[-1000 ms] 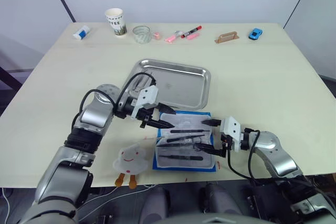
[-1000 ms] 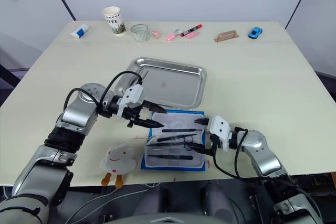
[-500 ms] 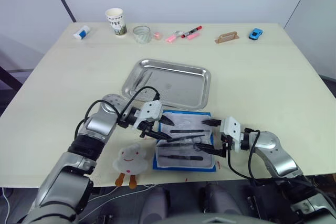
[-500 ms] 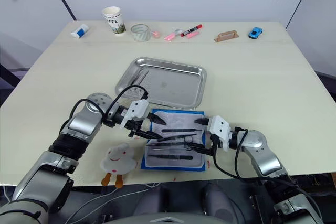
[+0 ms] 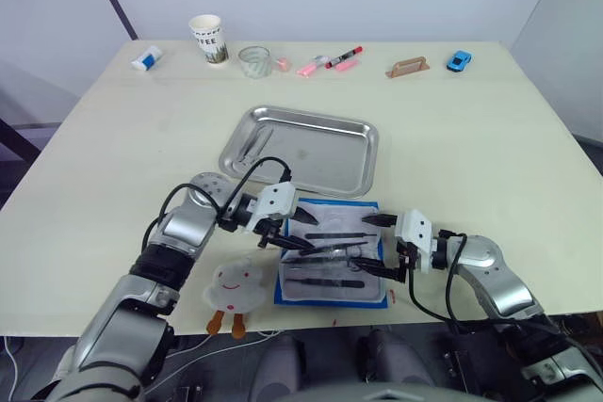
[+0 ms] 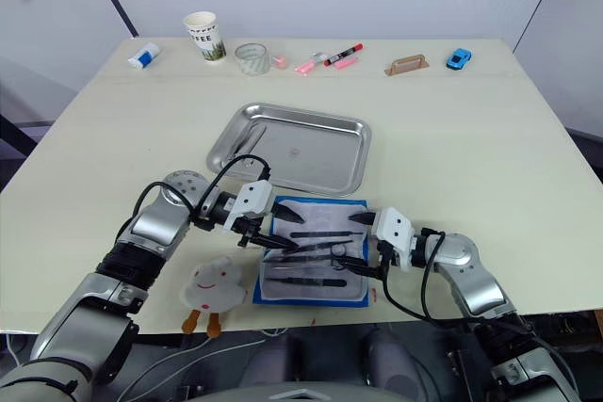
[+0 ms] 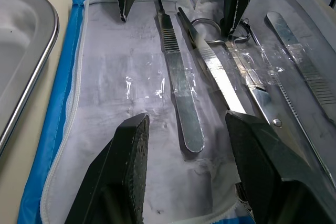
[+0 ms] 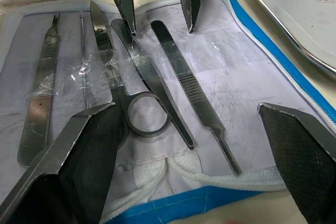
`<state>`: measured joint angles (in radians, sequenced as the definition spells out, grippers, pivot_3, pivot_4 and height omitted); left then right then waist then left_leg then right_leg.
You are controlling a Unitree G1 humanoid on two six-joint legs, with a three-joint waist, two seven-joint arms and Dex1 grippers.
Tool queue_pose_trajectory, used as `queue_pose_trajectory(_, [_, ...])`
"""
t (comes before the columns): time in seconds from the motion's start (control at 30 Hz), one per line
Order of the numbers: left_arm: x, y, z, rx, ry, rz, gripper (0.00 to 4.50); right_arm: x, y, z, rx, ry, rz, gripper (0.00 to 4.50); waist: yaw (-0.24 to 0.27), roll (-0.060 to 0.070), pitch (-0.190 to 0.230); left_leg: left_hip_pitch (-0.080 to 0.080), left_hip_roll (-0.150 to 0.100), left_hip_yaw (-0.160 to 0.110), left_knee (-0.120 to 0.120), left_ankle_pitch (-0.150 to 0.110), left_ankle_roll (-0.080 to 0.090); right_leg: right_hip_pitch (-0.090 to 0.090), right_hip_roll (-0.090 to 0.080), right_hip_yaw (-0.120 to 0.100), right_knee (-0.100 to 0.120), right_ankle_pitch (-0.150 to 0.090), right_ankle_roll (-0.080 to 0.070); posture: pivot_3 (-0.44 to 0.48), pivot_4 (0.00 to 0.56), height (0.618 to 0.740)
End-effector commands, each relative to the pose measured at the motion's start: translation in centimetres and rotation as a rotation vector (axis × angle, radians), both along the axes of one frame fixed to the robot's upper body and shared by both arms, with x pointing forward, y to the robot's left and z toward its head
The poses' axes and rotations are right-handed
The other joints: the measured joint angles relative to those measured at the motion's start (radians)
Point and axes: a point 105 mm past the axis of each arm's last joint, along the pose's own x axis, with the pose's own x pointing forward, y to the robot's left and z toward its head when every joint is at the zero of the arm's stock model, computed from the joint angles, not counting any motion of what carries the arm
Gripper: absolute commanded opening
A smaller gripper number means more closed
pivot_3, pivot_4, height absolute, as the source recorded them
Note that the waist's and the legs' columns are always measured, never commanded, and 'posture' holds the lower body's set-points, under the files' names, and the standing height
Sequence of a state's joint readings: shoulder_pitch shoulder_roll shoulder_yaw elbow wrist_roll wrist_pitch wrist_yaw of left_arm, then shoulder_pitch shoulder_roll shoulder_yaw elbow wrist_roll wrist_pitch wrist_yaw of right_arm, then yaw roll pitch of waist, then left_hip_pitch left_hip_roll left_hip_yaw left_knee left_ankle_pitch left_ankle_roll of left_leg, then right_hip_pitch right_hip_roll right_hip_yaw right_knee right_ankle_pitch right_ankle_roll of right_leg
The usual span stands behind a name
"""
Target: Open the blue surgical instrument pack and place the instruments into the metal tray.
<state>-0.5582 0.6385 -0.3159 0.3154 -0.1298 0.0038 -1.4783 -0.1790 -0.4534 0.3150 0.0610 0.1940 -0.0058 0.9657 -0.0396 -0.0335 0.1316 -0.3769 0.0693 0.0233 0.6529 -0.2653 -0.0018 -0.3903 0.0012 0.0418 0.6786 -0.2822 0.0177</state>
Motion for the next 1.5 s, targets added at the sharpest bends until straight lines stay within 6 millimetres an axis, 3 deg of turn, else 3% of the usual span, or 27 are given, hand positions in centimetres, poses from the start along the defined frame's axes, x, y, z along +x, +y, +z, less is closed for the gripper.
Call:
queue_pose_trajectory(0.03, [0.1, -0.1, 0.3, -0.006, -0.020, -0.005, 2.45, -1.2, -1.9, -5.3, -0.181, 0.157, -0.060, 4.50, 0.000, 0.000, 0.000, 0.000, 0.000, 0.000, 0.000, 0.000, 0.000, 0.000, 0.000, 0.000, 0.000, 0.000, 0.000, 0.000, 0.150, 0.728])
queue_pose_trajectory(0.33, [0.1, -0.3, 0.0, -0.014, -0.014, 0.002, 2.45, -1.1, -1.9, -5.3, -0.180, 0.156, -0.062, 4.50, 0.000, 0.000, 0.000, 0.000, 0.000, 0.000, 0.000, 0.000, 0.000, 0.000, 0.000, 0.000, 0.000, 0.000, 0.000, 0.000, 0.150, 0.728])
queue_pose_trajectory(0.43, [0.1, -0.4, -0.2, -0.017, -0.013, 0.005, 1.75, -1.1, -1.9, -5.3, -0.180, 0.156, -0.063, 4.50, 0.000, 0.000, 0.000, 0.000, 0.000, 0.000, 0.000, 0.000, 0.000, 0.000, 0.000, 0.000, 0.000, 0.000, 0.000, 0.000, 0.150, 0.728])
queue_pose_trajectory(0.57, [-0.1, -0.2, -0.5, -0.011, -0.005, 0.004, 0.10, -1.1, -2.0, -5.3, -0.178, 0.156, -0.063, 4.50, 0.000, 0.000, 0.000, 0.000, 0.000, 0.000, 0.000, 0.000, 0.000, 0.000, 0.000, 0.000, 0.000, 0.000, 0.000, 0.000, 0.150, 0.728])
queue_pose_trajectory(0.83, [-0.2, 0.0, -0.7, -0.008, -0.007, 0.005, 0.10, -1.2, -2.0, -5.3, -0.178, 0.159, -0.061, 4.50, 0.000, 0.000, 0.000, 0.000, 0.000, 0.000, 0.000, 0.000, 0.000, 0.000, 0.000, 0.000, 0.000, 0.000, 0.000, 0.000, 0.150, 0.728])
queue_pose_trajectory(1.23, [0.0, -1.2, 1.9, -0.004, -0.044, 0.001, 0.10, -1.2, -2.1, -5.3, -0.185, 0.160, -0.056, 4.50, 0.000, 0.000, 0.000, 0.000, 0.000, 0.000, 0.000, 0.000, 0.000, 0.000, 0.000, 0.000, 0.000, 0.000, 0.000, 0.000, 0.150, 0.728])
queue_pose_trajectory(1.5, [-0.1, -0.3, 2.8, 0.094, 0.000, 0.049, 0.10, -1.2, -2.2, -5.3, -0.188, 0.162, -0.052, 4.50, 0.000, 0.000, 0.000, 0.000, 0.000, 0.000, 0.000, 0.000, 0.000, 0.000, 0.000, 0.000, 0.000, 0.000, 0.000, 0.000, 0.150, 0.728])
